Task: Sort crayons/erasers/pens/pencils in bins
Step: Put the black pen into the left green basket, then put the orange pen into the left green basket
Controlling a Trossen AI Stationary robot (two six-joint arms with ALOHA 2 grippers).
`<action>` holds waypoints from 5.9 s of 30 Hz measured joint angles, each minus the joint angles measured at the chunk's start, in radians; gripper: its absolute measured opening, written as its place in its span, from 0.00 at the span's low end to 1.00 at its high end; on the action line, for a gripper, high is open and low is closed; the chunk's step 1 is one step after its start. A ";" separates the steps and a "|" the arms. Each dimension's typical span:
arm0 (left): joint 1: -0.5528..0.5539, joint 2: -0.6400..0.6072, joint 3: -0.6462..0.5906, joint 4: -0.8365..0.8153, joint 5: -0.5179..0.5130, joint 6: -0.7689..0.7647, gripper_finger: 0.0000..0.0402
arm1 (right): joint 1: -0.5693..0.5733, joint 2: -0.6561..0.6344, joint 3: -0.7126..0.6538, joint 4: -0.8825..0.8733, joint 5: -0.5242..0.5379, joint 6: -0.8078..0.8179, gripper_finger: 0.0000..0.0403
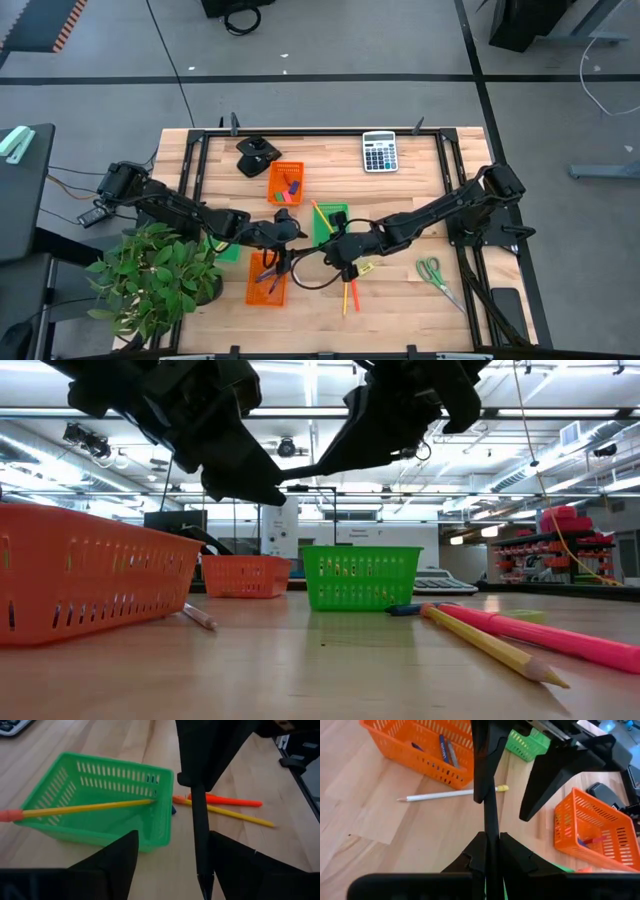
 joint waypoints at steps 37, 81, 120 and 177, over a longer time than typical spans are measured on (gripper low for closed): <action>-0.002 -0.062 0.000 -0.188 -0.094 0.024 0.11 | -0.040 -0.046 0.000 -0.086 0.014 0.100 0.45; -0.522 -0.304 0.000 -1.483 -0.487 -1.282 0.13 | 0.171 -0.090 -0.204 -0.264 0.138 0.664 0.50; -0.487 -0.303 0.000 -1.483 -0.302 -1.098 0.11 | 0.169 -0.090 -0.204 -0.251 0.138 0.636 0.50; -0.040 -0.176 0.000 -0.239 -0.341 0.252 0.15 | 0.341 -0.089 -0.204 -0.029 -0.043 0.781 0.50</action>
